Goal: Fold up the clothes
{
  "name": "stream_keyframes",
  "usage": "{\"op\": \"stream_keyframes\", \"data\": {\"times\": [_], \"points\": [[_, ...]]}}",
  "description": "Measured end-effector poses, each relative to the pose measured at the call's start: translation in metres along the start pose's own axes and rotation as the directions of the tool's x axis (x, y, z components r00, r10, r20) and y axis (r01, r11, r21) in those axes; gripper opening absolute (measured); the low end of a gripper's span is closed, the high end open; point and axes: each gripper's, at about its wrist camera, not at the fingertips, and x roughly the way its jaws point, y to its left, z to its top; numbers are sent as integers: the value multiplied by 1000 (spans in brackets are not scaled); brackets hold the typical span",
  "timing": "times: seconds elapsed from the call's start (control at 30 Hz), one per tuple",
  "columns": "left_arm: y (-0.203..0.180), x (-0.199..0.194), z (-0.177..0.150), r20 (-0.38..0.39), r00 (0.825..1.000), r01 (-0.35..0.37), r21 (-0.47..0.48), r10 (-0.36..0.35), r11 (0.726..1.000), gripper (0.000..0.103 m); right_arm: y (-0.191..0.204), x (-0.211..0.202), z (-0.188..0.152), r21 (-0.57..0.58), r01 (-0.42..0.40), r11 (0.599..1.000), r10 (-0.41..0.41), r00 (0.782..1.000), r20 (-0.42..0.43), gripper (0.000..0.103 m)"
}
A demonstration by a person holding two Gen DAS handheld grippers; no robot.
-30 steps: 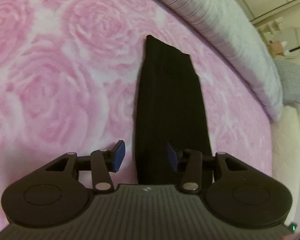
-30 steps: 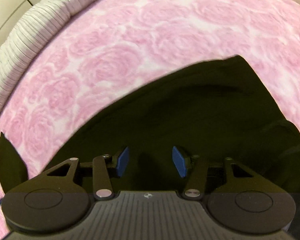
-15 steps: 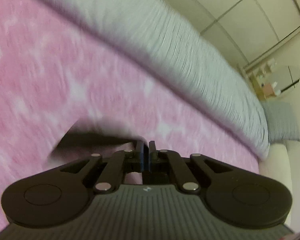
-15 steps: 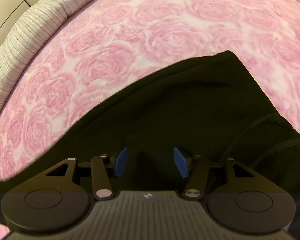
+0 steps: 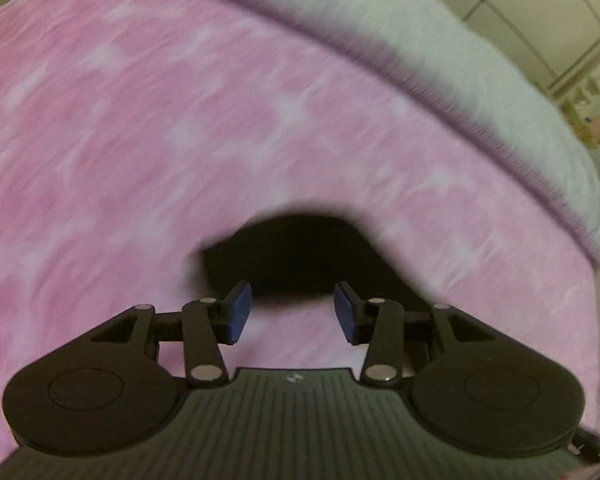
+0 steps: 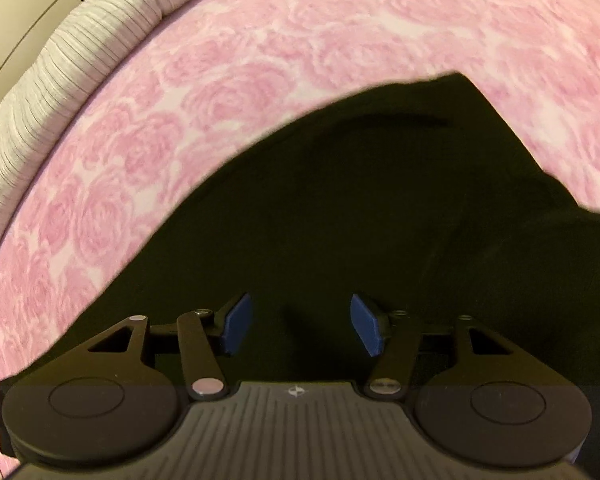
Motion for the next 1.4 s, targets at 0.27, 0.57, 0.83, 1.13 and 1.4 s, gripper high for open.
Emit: {"op": "stream_keyframes", "data": {"times": [0.27,0.57,0.83,1.13,1.4], "points": [[47,40,-15,97,995,33,32,-36,999,56,0,2,-28,-5,38,999,-39,999,-34,61],[35,36,43,35,954,294,91,-298,951,0,15,-11,-36,-28,52,998,-52,999,-2,63],[24,-26,133,60,948,306,103,-313,946,0,20,-24,-38,-5,49,999,-49,999,22,63],[84,46,96,-107,990,81,-133,-95,988,16,21,-24,-45,-1,39,999,-39,999,8,66],[87,100,17,-24,959,231,-502,-281,833,30,31,-12,-66,65,-84,994,87,994,-58,66]]}}
